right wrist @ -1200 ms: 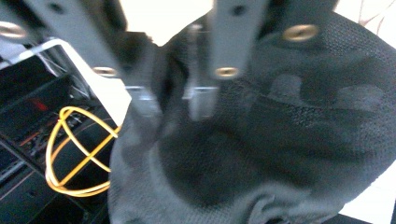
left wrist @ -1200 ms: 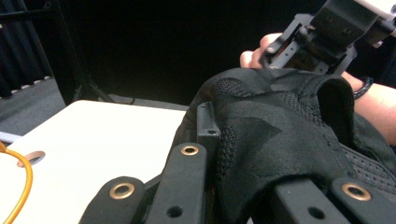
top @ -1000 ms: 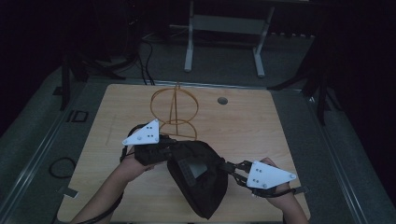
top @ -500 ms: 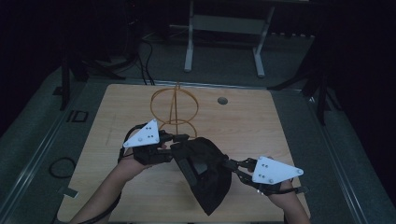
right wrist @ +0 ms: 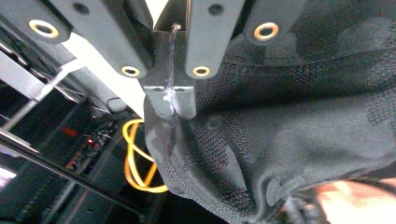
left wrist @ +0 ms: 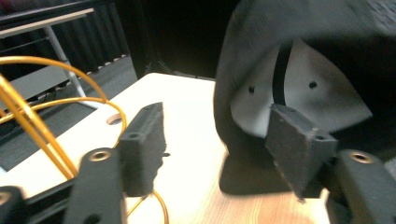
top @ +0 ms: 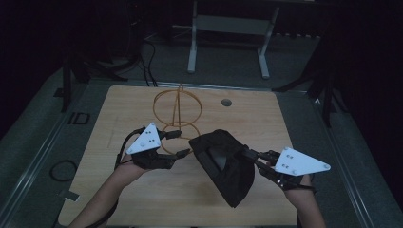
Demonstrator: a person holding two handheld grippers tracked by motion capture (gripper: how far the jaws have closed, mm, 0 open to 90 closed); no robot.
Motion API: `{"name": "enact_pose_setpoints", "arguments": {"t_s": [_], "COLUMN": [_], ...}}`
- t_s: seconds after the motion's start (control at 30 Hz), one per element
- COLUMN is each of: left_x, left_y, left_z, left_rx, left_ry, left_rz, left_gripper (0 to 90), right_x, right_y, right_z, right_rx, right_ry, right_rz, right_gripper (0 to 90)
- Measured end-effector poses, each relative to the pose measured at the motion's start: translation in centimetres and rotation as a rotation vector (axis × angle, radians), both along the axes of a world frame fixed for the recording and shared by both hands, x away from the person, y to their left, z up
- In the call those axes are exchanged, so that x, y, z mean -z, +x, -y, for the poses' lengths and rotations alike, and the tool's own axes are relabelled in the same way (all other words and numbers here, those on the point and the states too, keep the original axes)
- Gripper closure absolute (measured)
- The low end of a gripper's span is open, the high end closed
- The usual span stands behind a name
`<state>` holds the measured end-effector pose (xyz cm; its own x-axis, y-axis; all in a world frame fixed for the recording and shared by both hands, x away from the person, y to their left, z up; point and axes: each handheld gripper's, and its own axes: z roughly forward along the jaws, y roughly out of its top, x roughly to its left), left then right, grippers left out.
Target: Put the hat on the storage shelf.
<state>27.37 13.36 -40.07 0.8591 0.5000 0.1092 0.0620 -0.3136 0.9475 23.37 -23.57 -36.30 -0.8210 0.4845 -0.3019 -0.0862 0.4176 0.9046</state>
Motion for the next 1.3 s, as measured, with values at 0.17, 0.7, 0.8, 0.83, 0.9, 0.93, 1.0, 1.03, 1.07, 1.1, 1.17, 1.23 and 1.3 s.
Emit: {"name": "enact_pose_setpoints", "arguments": {"t_s": [0.17,0.7,0.8,0.83,0.9,0.93,1.0,1.03,1.07,1.1,1.17,1.23,1.3], "left_x": [0.8,5.7,7.1,7.5,8.4,8.8,9.5,9.8,10.1,10.4,10.8,11.2,11.6], "left_y": [-0.2,-0.6,-0.8,-0.9,-1.0,-1.1,-1.3,-1.5,-1.6,-1.7,-2.1,-2.4,-2.7], "left_z": [-0.8,-4.1,-4.8,-5.0,-5.6,-5.9,-6.5,-6.9,-7.3,-7.7,-8.4,-9.1,-9.7], "left_rx": [-0.042,-0.267,-0.301,-0.311,-0.339,-0.352,-0.383,-0.394,-0.407,-0.42,-0.457,-0.483,-0.502], "left_ry": [0.015,0.016,0.028,0.034,0.035,0.032,0.026,0.027,0.028,0.031,0.035,0.034,0.027], "left_rz": [-0.009,-0.037,-0.054,-0.058,-0.068,-0.08,-0.085,-0.096,-0.102,-0.11,-0.102,-0.103,-0.109], "left_gripper": [23.8,3.9,4.5,4.5,4.5,4.5,4.4,4.4,4.4,4.4,4.4,4.4,4.4], "right_x": [-0.7,-2.1,-2.0,-2.0,-2.0,-2.1,-2.3,-2.4,-2.6,-2.8,-3.3,-3.9,-4.7], "right_y": [0.6,3.5,4.3,4.5,5.0,5.2,5.7,5.9,6.2,6.5,7.1,7.7,8.8], "right_z": [1.0,2.1,2.1,2.0,2.0,2.0,1.8,1.7,1.6,1.5,1.2,0.9,0.2], "right_rx": [0.06,0.207,0.232,0.241,0.241,0.25,0.258,0.266,0.272,0.274,0.292,0.298,0.311], "right_ry": [0.031,0.085,0.095,0.097,0.099,0.097,0.095,0.093,0.093,0.088,0.082,0.075,0.071], "right_rz": [-0.007,-0.017,-0.025,-0.025,-0.033,-0.032,-0.032,-0.03,-0.027,-0.025,-0.016,-0.011,-0.003], "right_gripper": [89.8,89.7,89.7,89.7,89.7,89.7,89.7,89.7,89.7,89.7,89.7,89.7,89.7]}}
